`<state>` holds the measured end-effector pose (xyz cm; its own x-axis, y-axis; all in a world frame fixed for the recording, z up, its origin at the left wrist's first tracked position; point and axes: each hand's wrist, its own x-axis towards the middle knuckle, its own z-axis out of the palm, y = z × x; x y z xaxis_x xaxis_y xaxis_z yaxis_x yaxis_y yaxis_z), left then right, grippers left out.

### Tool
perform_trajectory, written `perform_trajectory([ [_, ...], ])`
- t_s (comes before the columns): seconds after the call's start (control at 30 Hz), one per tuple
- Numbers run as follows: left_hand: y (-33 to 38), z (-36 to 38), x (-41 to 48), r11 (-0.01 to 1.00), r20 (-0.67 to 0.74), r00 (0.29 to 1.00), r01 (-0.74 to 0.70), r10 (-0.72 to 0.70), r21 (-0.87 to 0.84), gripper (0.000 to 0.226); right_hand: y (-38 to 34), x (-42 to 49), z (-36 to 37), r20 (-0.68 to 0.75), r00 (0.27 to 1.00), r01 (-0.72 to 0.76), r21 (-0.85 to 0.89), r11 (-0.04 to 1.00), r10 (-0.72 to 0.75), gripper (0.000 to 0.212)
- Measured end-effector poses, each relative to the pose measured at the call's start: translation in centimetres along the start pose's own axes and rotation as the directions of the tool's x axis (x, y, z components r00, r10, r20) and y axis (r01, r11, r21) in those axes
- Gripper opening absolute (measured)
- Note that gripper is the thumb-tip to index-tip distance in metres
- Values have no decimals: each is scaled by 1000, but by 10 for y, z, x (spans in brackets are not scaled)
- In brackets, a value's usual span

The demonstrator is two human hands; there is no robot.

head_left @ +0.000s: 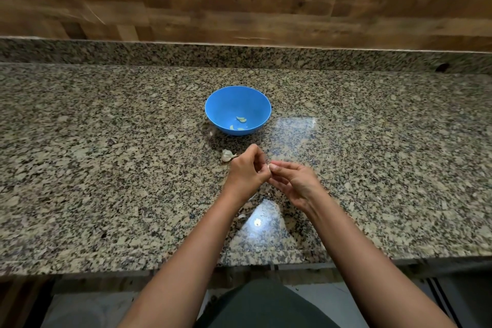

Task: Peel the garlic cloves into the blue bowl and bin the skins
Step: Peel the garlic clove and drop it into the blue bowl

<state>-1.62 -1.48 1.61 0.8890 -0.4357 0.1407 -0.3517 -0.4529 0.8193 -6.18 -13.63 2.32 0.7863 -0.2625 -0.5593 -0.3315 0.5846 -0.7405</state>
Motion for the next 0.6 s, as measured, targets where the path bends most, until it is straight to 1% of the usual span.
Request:
perform_trajectory([
  [0.07, 0, -2, 1, 1000, -20, 1000, -2, 2, -3, 14, -1, 0, 0, 5, 1000, -3, 7, 1000, 3, 8],
  [0.17, -2, -6, 4, 1000, -48, 999, 11, -12, -6, 13, -2, 0, -2, 29, 999, -24, 7, 1000, 24, 10],
  [0.27, -9, -8, 7, 997, -64, 997, 41, -37, 67, 6, -2, 2, -5, 52, 998, -36, 3, 999, 35, 14],
  [0.33, -15, -6, 8, 989, -55, 997, 69, -62, 128, 10, -2, 5, -6, 51, 999, -16, -12, 1000, 16, 16],
  [0.37, -18, -5, 8, 985, -41, 996, 89, -83, 150, 13, -2, 8, -6, 41, 999, 7, -39, 999, -5, 17],
  [0.4, -20, -4, 7, 980, -23, 994, 109, -107, 165, 15, -2, 11, -6, 20, 999, 44, -106, 993, -42, 18],
  [0.43, -23, -3, 6, 976, -4, 992, 124, -126, 178, 17, -2, 14, -5, -15, 994, 101, -238, 966, -108, 19],
  [0.47, -26, -1, 6, 973, 16, 990, 133, -138, 191, 18, -1, 18, -4, -48, 978, 166, -416, 894, -204, 21],
  [0.5, -28, 0, 5, 969, 36, 989, 133, -143, 207, 18, 0, 23, -4, -57, 947, 223, -589, 777, -316, 22],
  [0.53, -31, 1, 4, 965, 53, 988, 129, -144, 227, 18, 0, 26, -4, -32, 909, 267, -719, 641, -415, 22],
  [0.57, -32, 2, 2, 963, 61, 988, 124, -143, 240, 17, 1, 29, -3, 14, 877, 294, -806, 513, -481, 23],
  [0.6, -34, 2, 0, 963, 61, 988, 120, -139, 242, 17, 2, 31, -4, 62, 856, 307, -860, 408, -514, 23],
])
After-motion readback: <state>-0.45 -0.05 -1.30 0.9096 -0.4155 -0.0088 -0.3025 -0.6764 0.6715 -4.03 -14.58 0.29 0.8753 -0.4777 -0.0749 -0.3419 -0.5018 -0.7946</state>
